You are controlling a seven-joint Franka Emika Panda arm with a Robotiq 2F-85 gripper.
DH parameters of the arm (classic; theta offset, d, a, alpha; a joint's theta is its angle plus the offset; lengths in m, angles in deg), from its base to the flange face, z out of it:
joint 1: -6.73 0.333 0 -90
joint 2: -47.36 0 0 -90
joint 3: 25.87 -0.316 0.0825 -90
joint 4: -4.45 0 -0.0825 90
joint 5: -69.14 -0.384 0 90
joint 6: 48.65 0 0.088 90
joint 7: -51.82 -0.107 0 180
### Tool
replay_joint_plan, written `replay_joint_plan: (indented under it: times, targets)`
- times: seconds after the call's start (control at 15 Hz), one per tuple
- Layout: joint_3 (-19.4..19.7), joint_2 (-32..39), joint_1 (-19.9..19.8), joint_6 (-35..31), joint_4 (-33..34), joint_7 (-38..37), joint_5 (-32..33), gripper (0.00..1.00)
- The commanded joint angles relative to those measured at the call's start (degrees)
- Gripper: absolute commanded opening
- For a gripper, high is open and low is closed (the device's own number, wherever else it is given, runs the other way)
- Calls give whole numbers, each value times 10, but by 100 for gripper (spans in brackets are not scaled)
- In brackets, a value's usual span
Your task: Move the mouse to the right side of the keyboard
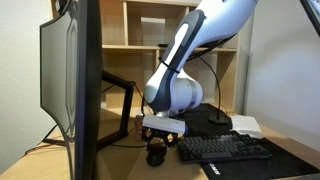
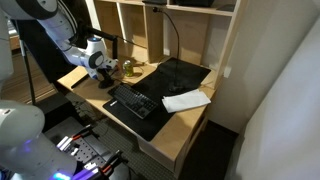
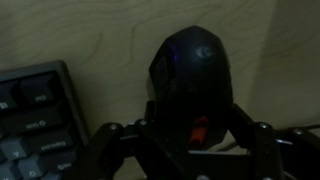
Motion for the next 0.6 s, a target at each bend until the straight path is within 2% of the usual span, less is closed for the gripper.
replay_joint_plan:
  times: [0.0,0.2,0.33,0.53]
  targets:
    - [-46,-108,-75,54,-45,63,-24,46]
    - [-85,-188,-137,127,-67,147,-74,46]
    - [-75,-251,-158,199,-95,188,-78,46]
    - [-41,-339,-182,293,-149,216,-35,46]
